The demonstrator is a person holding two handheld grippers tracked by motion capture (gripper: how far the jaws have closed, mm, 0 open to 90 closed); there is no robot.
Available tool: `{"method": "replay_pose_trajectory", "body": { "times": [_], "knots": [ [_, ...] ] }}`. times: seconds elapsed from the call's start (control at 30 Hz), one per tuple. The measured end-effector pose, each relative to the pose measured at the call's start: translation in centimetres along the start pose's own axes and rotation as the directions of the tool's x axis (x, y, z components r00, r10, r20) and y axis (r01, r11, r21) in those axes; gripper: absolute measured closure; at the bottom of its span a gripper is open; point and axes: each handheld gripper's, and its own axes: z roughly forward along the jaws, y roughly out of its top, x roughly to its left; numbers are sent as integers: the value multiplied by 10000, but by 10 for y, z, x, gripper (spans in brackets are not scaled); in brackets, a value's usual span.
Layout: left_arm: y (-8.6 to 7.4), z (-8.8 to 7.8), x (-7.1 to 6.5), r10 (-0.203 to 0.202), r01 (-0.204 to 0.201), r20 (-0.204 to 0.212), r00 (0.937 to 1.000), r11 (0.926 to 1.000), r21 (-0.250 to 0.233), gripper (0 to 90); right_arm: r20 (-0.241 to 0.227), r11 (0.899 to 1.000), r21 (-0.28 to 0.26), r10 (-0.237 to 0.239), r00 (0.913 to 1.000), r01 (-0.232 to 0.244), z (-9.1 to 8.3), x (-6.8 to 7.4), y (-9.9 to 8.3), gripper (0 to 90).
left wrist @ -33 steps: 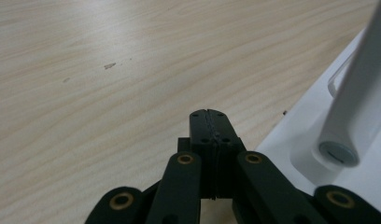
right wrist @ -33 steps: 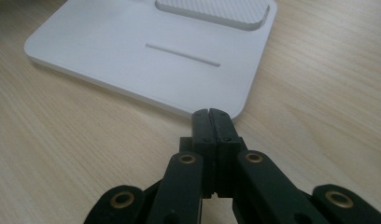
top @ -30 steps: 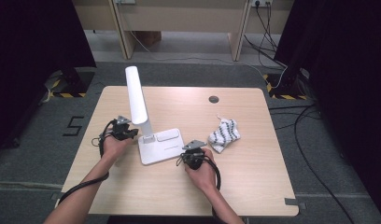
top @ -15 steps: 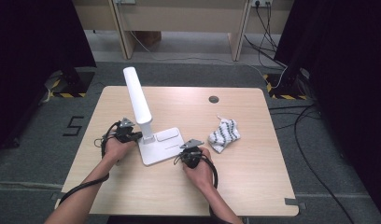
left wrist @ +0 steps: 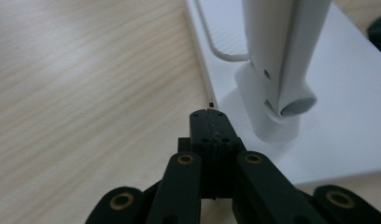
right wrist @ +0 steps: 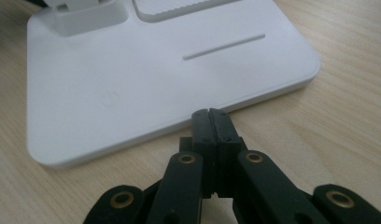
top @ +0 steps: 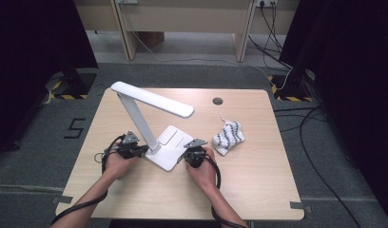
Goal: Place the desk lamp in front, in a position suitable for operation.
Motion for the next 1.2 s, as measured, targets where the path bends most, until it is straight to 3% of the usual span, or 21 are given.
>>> {"method": "replay_pose_trajectory", "body": {
  "times": [0.33,0.63,0.87,1.0,1.07,1.13,1.17,1.2],
  "knots": [
    [-6,-3,-30,303,-305,-240,9993,9995,-84,894,324,9996,-104,253,9992,-250,-2,-7,2,900],
    [-6,-3,-39,458,-459,-198,9988,9989,-48,894,536,9994,-164,319,9981,-310,0,-15,5,900],
    [-6,-3,-43,345,-346,-79,9994,9994,-66,884,637,9991,-88,411,9971,-407,2,-20,6,879],
    [-7,-5,-42,228,-230,-120,9997,9996,-148,836,721,9987,-264,451,9964,-432,-5,-22,7,819],
    [-8,-6,-41,89,-93,-160,9998,9997,-248,729,838,9981,-375,515,9952,-485,-10,-24,8,767],
    [-8,-8,-41,-24,18,-197,9998,9995,-318,681,1003,9984,-399,449,9939,-411,-15,-28,8,722],
    [-8,-10,-40,-136,129,-202,9997,9992,-366,593,1169,9981,-455,475,9920,-425,-21,-32,8,682],
    [-8,-11,-39,-205,196,-229,9995,9990,-391,593,1169,9981,-455,475,9920,-425,-21,-32,8,682]
  ]
}}
